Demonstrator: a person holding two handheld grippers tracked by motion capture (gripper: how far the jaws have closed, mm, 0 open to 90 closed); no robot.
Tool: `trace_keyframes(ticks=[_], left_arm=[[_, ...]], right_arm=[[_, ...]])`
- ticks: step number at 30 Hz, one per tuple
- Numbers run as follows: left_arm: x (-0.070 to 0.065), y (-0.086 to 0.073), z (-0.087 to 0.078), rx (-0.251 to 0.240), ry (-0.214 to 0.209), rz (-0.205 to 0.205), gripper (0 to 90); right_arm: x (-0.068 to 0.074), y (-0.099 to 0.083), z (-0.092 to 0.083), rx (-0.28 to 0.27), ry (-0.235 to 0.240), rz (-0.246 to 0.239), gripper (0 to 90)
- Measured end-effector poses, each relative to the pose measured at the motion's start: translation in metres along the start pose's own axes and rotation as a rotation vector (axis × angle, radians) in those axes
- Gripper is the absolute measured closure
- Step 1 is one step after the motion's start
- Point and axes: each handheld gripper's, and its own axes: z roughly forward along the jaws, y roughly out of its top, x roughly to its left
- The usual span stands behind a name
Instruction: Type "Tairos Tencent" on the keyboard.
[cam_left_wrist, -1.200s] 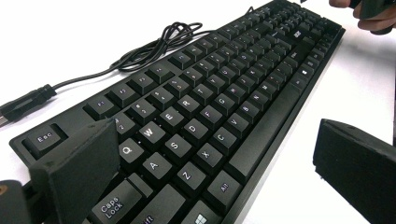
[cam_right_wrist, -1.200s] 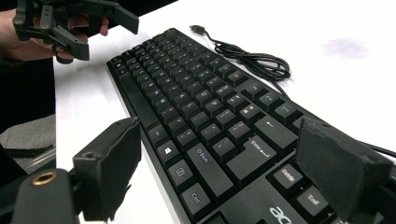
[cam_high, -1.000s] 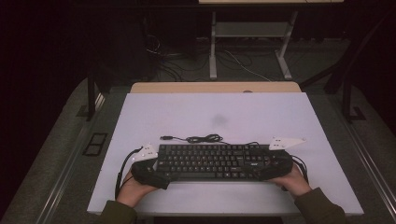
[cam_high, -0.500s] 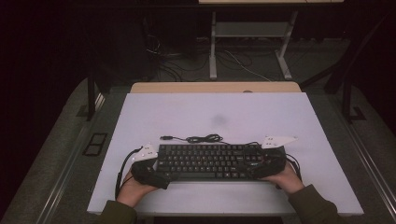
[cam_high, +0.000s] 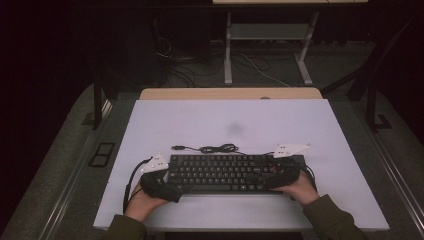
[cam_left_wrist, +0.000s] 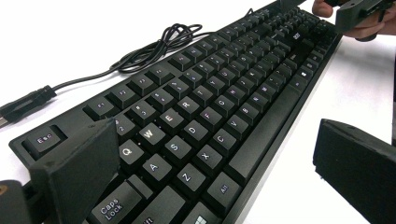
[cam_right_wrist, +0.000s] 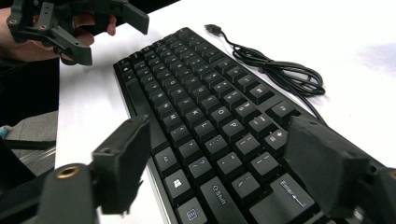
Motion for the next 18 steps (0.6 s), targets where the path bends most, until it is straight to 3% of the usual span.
trace_keyframes(ticks=[4,5,6,8,9,13,18], left_arm=[[0.0,0.0,0.0002,0.0,0.0,-0.001,0.0],[0.0,0.0,0.0002,0.0,0.0,-0.001,0.0],[0.0001,0.0,0.0002,0.0,0.0,-0.002,0.0],[0.0,0.0,0.0003,0.0,0.0,-0.001,0.0],[0.0,0.0,0.0002,0.001,-0.001,-0.001,0.0],[-0.0001,0.0001,0.0001,0.001,-0.001,0.0,0.0],[0.0,0.0001,0.0,0.002,-0.001,0.002,0.0]], right_arm=[[0.001,-0.0007,0.0028,0.026,0.004,-0.016,41.4],[0.001,-0.0007,0.0028,0.026,0.004,-0.016,41.4],[0.0011,-0.0015,0.0037,0.038,0.005,-0.023,50.0],[0.0012,-0.0016,0.0041,0.047,-0.005,-0.033,54.0],[0.0014,-0.0021,0.0051,0.058,-0.009,-0.039,62.4],[0.0017,-0.0033,0.0066,0.092,-0.013,-0.052,75.1],[0.0024,-0.0043,0.0085,0.128,-0.006,-0.066,84.9]])
